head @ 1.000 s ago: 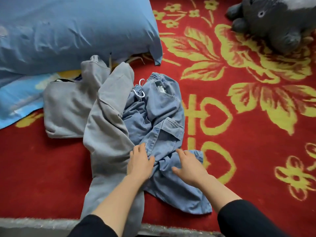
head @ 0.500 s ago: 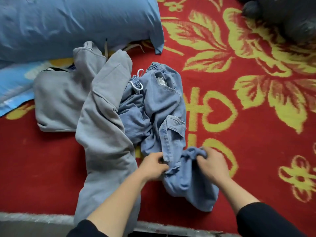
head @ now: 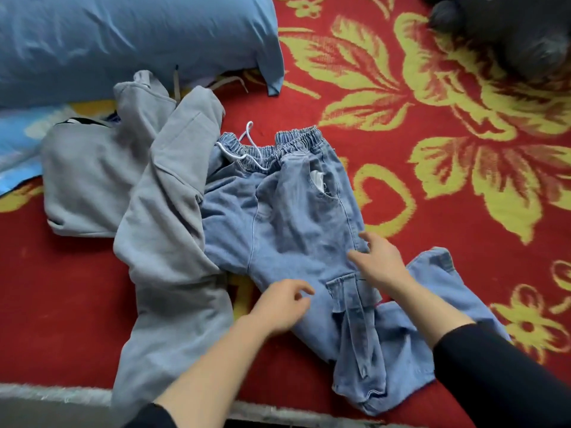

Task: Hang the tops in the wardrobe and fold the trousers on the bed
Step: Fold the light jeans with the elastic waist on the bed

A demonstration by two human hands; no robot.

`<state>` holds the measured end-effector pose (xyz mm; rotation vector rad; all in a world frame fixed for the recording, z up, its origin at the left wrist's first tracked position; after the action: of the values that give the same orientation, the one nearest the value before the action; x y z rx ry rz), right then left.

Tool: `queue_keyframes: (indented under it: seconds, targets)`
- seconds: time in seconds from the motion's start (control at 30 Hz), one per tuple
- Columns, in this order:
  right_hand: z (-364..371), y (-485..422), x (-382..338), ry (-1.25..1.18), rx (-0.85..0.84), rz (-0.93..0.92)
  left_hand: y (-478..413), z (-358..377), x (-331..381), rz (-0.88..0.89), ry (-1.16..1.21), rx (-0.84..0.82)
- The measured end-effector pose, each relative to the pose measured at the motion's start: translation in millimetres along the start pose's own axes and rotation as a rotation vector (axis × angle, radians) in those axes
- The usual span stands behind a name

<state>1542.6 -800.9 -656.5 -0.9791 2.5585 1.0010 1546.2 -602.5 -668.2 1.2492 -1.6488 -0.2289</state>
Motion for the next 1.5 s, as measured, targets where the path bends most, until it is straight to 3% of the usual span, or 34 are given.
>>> queue_keyframes:
  seconds: [0.1, 0.23, 0.33, 0.43, 0.5, 0.67, 0.73, 0.8, 0.87, 0.9, 1.1, 1.27, 1.4, 1.5]
  targets:
    - [34, -20, -3, -0.062, -0.014, 0.045, -24, -59, -27, -0.075, 0.056, 0.236]
    - [52, -41, 5, -0.162, 0.033, 0.193, -49, -82, -39, -0.098, 0.293, 0.303]
    - [59, -26, -31, -0.353, -0.180, -0.134, -65, -84, -23, -0.125, 0.636, 0.369]
    - [73, 31, -63, -0.291, -0.558, -0.415, -76, -106, 0, -0.129, 0.723, 0.596]
    - [87, 73, -68, -0.192, -0.764, -0.519, -80, -113, 13, -0.131, 0.593, 0.583]
    - [99, 105, -62, -0.062, -1.020, -0.514, -71, -77, -11, -0.101, -0.331, 0.153]
    - [90, 79, -56, -0.092, -0.991, -0.323, -62, -75, -30, -0.111, -0.300, 0.199]
    - [71, 31, -52, -0.123, -0.700, -0.170, -54, -77, -41, -0.105, -0.175, 0.237]
    - [48, -12, -48, -0.073, -0.359, -0.129, -47, -77, -42, -0.078, -0.153, 0.221]
    - [43, -26, -48, -0.065, -0.285, -0.113, -43, -76, -41, -0.073, -0.156, 0.208]
    - [79, -40, -63, -0.385, -0.449, 0.148, -28, -70, -43, -0.061, -0.048, 0.135]
    - [82, -41, -83, -0.300, -0.501, 0.099, -18, -74, -34, -0.077, 0.095, 0.186]
    - [58, -22, -103, -0.430, -0.619, 0.225, 5, -69, -21, -0.118, 0.291, 0.152]
    - [33, 3, -114, -0.563, -0.617, 0.303, 29, -78, -7, -0.120, 0.249, 0.313]
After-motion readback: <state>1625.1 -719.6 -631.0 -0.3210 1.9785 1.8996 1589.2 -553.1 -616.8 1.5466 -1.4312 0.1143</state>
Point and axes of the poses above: each hand's wrist, its own y-axis away from the middle knuckle, its own z-axis out of the palm, x = y × z, the point moved 6 cm from there along -y, towards the middle knuckle, and after that the axes turned 7 degrees about x, right-handed, at the moved point
